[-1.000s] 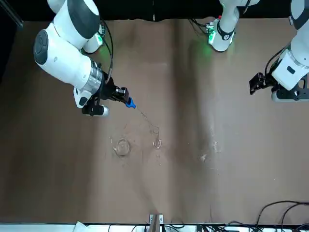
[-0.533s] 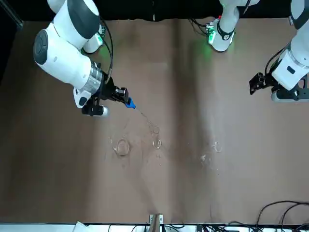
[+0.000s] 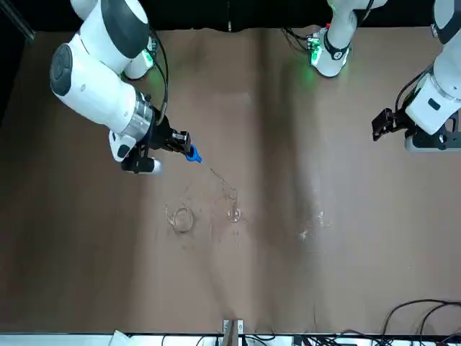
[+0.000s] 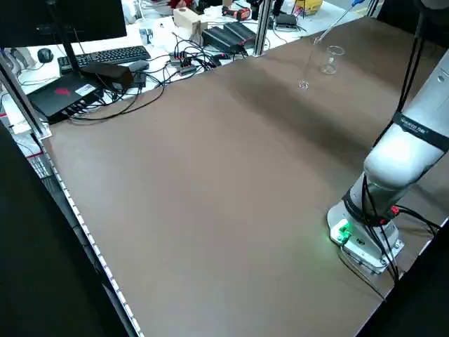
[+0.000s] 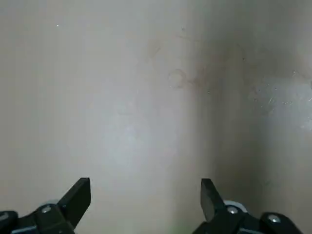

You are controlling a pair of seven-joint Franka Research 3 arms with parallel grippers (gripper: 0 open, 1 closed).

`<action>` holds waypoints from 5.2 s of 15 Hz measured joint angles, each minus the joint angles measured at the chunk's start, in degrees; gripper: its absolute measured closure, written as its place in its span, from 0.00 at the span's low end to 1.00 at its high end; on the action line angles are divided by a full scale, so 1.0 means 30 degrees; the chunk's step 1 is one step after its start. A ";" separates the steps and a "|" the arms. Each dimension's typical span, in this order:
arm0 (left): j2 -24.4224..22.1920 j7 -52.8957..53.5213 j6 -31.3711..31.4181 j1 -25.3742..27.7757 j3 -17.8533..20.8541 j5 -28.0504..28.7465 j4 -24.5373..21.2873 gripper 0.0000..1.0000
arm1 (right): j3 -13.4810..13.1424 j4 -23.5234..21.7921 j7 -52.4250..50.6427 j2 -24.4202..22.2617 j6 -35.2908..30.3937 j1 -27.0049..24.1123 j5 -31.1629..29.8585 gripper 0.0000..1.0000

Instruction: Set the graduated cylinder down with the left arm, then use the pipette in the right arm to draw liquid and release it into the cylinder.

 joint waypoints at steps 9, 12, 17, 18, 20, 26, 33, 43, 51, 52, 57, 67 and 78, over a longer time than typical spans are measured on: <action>0.0000 0.0000 0.0017 -0.0001 0.0000 0.0000 0.0000 0.00 | -0.0005 0.0000 -0.0001 0.0000 -0.0001 0.0000 -0.0743 0.93; 0.0000 0.0000 0.0017 -0.0002 0.0000 0.0000 0.0000 0.00 | -0.0004 0.0000 -0.0001 0.0000 -0.0001 0.0002 -0.0775 0.93; 0.0000 0.0000 0.0018 -0.0002 0.0000 0.0000 0.0000 0.00 | -0.0003 0.0002 -0.0001 0.0000 -0.0001 0.0025 -0.0785 0.93; 0.0000 0.0000 0.0018 -0.0002 0.0000 0.0000 0.0000 0.00 | -0.0003 0.0009 -0.0002 0.0000 -0.0001 0.0026 -0.0791 0.93; 0.0000 0.0000 0.0018 -0.0002 0.0000 0.0000 0.0000 0.00 | -0.0001 0.0016 -0.0006 0.0000 -0.0001 0.0030 -0.0960 0.93; 0.0000 0.0000 0.0018 -0.0003 0.0000 0.0000 0.0000 0.00 | 0.0033 0.0021 -0.0009 0.0000 -0.0001 0.0249 -0.1487 0.93; 0.0000 0.0000 0.0019 -0.0004 0.0000 0.0000 0.0000 0.00 | 0.0022 0.0025 -0.0009 0.0000 -0.0001 0.0316 -0.1550 0.93; 0.0000 0.0000 0.0047 -0.0009 -0.0001 0.0000 0.0128 0.00 | -0.0367 0.0042 -0.0019 -0.0043 -0.0228 -0.0020 -0.1568 0.93; 0.0000 0.0000 0.0047 0.0143 0.0013 0.0000 0.0132 0.00 | -0.0388 0.0102 -0.0067 -0.0190 -0.0993 -0.1267 -0.1556 0.93; 0.0000 0.0000 0.0047 0.0146 0.0018 0.0000 0.0133 0.00 | -0.0389 0.0105 -0.0326 -0.0191 -0.1178 -0.1605 -0.1556 0.93; 0.0000 0.0000 0.0047 0.0113 0.0017 0.0000 0.0136 0.00 | -0.0447 0.0039 -0.2507 -0.0161 -0.1963 -0.3394 -0.1572 0.93; 0.0000 0.0029 0.0046 0.0085 -0.0015 0.0000 0.0156 0.00 | -0.0477 -0.0976 -0.4875 0.0119 -0.2792 -0.4725 -0.3727 0.93; 0.0000 0.0040 0.0046 0.0079 -0.0286 0.0001 0.0156 0.00 | -0.0297 -0.1002 -0.4933 0.1600 -0.2396 -0.4336 -0.6227 0.93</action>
